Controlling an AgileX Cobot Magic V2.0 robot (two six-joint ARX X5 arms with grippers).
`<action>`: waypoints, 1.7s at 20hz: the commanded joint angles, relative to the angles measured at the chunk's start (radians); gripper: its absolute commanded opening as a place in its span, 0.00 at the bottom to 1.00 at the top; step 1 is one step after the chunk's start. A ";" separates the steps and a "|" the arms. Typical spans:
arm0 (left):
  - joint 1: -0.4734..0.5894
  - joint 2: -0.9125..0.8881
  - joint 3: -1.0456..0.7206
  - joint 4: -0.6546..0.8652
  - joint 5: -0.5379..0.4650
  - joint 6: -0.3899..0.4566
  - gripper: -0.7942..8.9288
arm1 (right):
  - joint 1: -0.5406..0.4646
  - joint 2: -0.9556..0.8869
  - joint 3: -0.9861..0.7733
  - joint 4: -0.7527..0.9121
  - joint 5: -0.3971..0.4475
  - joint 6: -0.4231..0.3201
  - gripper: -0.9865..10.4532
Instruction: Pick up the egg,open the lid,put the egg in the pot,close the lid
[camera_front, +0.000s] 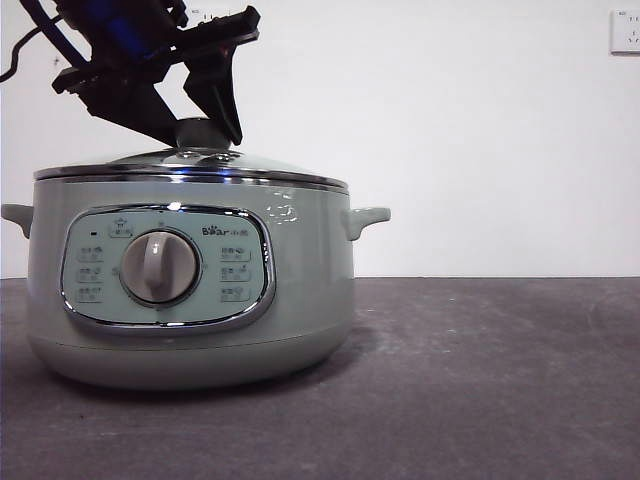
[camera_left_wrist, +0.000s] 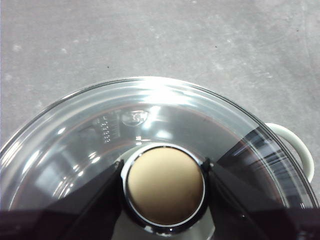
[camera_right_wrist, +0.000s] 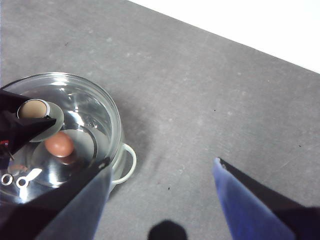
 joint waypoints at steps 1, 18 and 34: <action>-0.004 0.024 0.000 -0.008 0.036 -0.003 0.07 | 0.000 -0.003 -0.002 0.003 0.003 0.014 0.39; 0.002 -0.201 0.009 -0.043 0.038 0.037 0.53 | 0.002 -0.047 -0.148 0.048 -0.037 0.048 0.39; 0.002 -0.689 -0.244 -0.211 -0.029 0.182 0.07 | 0.002 -0.436 -0.953 0.741 -0.056 0.066 0.07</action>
